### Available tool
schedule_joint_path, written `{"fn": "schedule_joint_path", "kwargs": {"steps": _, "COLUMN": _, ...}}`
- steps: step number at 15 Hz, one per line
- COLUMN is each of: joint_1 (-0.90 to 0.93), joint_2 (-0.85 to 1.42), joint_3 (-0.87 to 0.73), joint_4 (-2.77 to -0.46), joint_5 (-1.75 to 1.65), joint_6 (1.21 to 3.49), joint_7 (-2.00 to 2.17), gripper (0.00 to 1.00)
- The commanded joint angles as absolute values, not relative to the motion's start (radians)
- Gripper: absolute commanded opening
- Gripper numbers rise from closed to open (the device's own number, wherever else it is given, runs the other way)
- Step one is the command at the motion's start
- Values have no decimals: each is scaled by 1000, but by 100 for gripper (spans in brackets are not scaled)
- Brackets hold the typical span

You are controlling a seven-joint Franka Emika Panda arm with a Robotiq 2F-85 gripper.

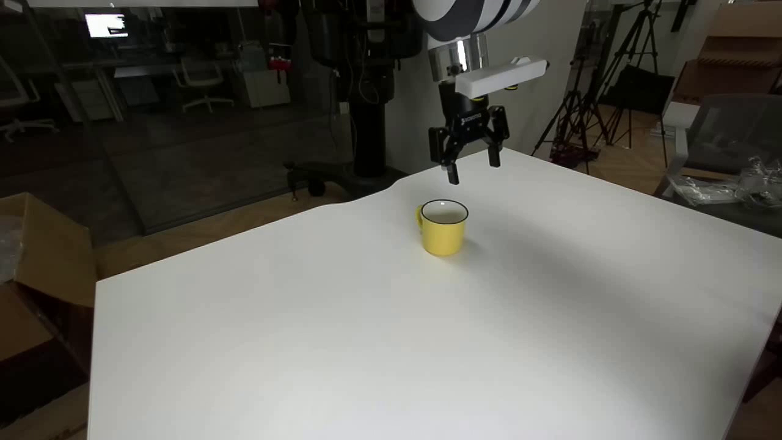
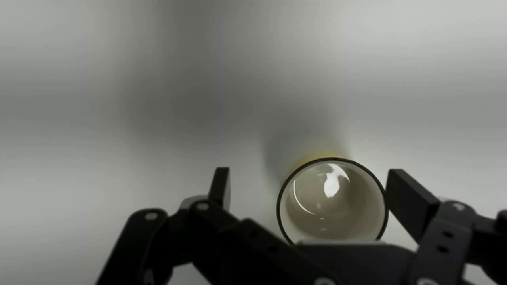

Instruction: Move the mug forward

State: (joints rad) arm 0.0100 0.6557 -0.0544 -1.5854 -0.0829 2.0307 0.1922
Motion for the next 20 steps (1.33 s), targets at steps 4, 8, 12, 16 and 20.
{"fn": "schedule_joint_path", "kwargs": {"steps": 4, "joint_1": 48, "joint_2": 730, "joint_3": -55, "joint_4": -1559, "joint_5": -81, "joint_6": 2157, "joint_7": 194, "gripper": 100}}
{"fn": "schedule_joint_path", "kwargs": {"steps": 8, "joint_1": 63, "joint_2": 764, "joint_3": -54, "joint_4": -1545, "joint_5": -81, "joint_6": 2200, "joint_7": 201, "gripper": 100}}
{"fn": "schedule_joint_path", "kwargs": {"steps": 12, "joint_1": 48, "joint_2": 801, "joint_3": -30, "joint_4": -1525, "joint_5": -25, "joint_6": 2342, "joint_7": 210, "gripper": 100}}
{"fn": "schedule_joint_path", "kwargs": {"steps": 16, "joint_1": 43, "joint_2": 846, "joint_3": -16, "joint_4": -1509, "joint_5": 32, "joint_6": 2416, "joint_7": 201, "gripper": 100}}
{"fn": "schedule_joint_path", "kwargs": {"steps": 20, "joint_1": 31, "joint_2": 858, "joint_3": 5, "joint_4": -1532, "joint_5": 98, "joint_6": 2431, "joint_7": 199, "gripper": 100}}
